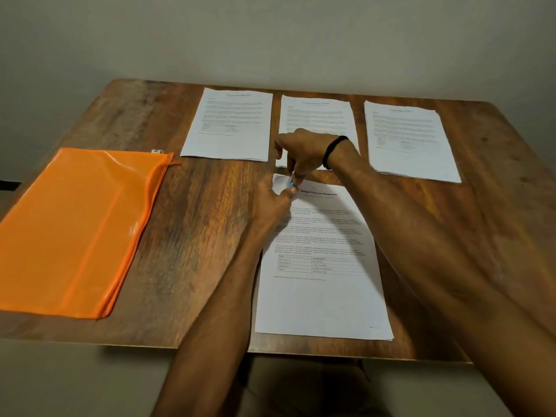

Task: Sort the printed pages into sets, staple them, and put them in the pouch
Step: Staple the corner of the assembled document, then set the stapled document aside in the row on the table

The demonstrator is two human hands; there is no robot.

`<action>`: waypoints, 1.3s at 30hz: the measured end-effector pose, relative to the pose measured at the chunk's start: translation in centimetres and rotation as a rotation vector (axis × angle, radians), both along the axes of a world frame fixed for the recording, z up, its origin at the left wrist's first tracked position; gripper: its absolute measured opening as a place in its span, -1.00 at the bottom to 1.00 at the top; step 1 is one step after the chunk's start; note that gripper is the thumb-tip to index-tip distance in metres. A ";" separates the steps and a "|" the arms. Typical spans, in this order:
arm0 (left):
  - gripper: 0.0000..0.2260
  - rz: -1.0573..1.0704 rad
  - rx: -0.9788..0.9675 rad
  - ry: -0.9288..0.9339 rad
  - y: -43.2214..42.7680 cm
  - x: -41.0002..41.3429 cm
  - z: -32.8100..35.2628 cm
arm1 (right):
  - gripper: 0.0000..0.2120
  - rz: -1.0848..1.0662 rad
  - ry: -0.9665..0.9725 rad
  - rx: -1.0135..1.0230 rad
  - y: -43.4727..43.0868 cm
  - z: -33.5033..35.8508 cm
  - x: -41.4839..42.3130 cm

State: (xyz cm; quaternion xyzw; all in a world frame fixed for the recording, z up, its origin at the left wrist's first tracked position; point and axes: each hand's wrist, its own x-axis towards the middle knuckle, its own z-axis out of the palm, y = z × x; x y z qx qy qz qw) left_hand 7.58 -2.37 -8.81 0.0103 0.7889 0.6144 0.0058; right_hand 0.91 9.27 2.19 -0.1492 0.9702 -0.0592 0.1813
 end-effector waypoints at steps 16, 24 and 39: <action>-0.84 -0.040 0.052 0.030 -0.4 0.7 1.0 | -0.47 -0.597 0.385 -0.721 8.6 -1.2 8.6; -0.83 0.028 0.094 0.027 0.0 1.6 2.1 | -0.41 -1.075 0.689 -0.393 15.1 -8.9 15.5; -0.74 0.043 0.132 0.029 0.9 5.7 4.5 | -0.76 -0.776 0.632 -0.589 14.2 -6.9 8.4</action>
